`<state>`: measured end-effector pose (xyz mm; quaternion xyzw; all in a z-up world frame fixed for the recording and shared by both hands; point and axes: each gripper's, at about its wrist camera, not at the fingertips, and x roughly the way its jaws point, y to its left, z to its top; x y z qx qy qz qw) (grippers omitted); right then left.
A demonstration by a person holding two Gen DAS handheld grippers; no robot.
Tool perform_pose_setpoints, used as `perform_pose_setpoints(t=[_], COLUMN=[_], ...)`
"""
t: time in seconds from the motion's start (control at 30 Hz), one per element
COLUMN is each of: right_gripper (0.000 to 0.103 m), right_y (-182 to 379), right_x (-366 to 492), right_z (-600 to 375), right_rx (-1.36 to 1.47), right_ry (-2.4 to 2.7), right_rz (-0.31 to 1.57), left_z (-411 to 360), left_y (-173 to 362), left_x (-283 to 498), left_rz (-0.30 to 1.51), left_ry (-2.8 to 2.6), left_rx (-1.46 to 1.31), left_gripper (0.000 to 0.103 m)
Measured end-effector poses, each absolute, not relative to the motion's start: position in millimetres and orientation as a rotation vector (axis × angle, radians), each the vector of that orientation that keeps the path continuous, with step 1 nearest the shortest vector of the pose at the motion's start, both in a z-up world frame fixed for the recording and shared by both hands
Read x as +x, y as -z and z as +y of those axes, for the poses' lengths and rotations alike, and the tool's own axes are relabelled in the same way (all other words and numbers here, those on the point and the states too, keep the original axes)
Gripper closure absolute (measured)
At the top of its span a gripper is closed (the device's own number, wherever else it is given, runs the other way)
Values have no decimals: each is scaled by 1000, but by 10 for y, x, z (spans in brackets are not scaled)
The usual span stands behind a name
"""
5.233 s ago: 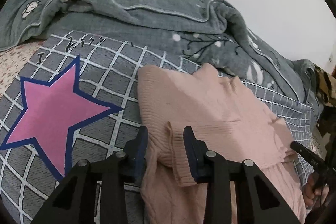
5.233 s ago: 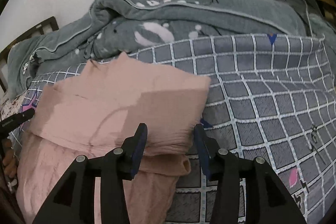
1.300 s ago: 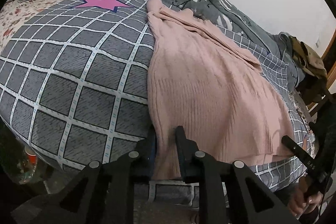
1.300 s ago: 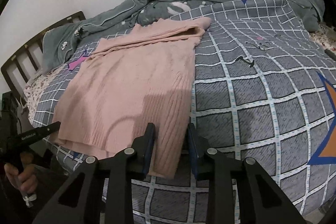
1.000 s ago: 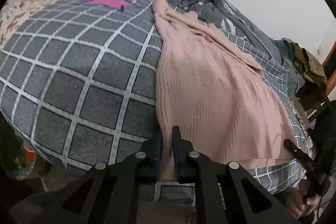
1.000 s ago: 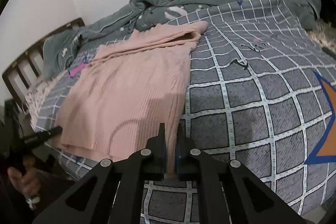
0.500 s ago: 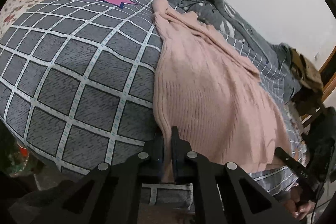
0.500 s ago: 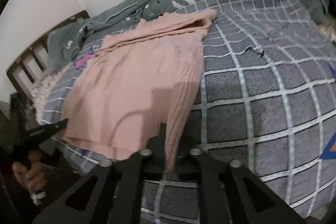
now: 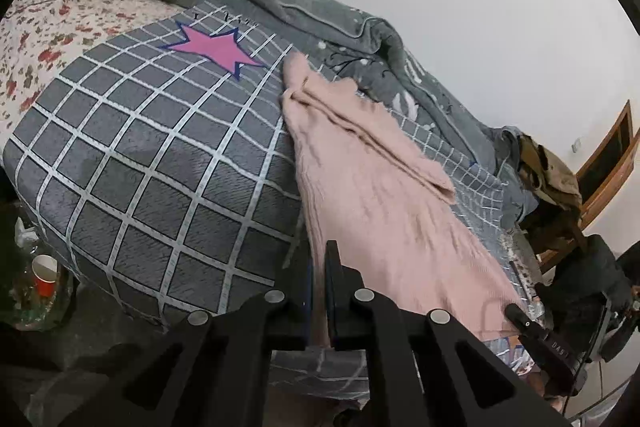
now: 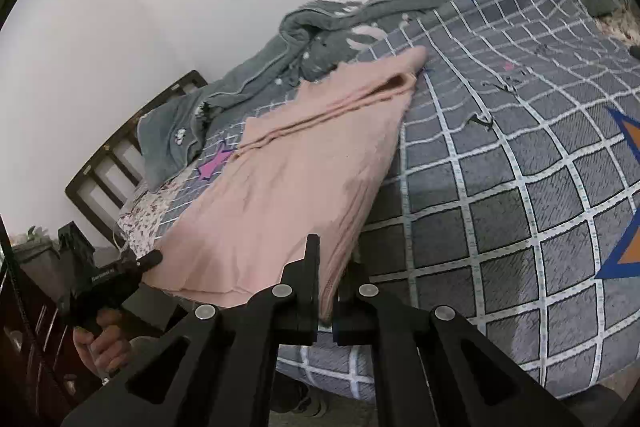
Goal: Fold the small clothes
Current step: 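Lift the hem with both grippers and fold it toward the collar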
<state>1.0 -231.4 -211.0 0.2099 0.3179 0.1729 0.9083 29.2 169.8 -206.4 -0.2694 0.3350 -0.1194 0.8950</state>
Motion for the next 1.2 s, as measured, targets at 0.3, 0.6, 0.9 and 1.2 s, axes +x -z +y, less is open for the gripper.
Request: perform_pose_setpoints(t=[0.3, 0.6, 0.9, 1.2], right_gripper=[99, 99, 99, 99], right_y=[1865, 1508, 1320, 1006], right_x=[-321, -473, -306, 225], right_z=[-2412, -2408, -2465, -2518], right_rx=[455, 481, 553, 595], right_ry=[-381, -378, -372, -368], right_rz=[630, 588, 579, 558], left_z=[1804, 1807, 1705, 1776], left_y=[1824, 1529, 1225, 1087], left_x=[36, 0, 246, 783], left_rz=[664, 647, 632, 591], left_ry=[278, 265, 229, 172], left_rx=[-586, -626, -594, -615], left_gripper=[97, 97, 97, 97])
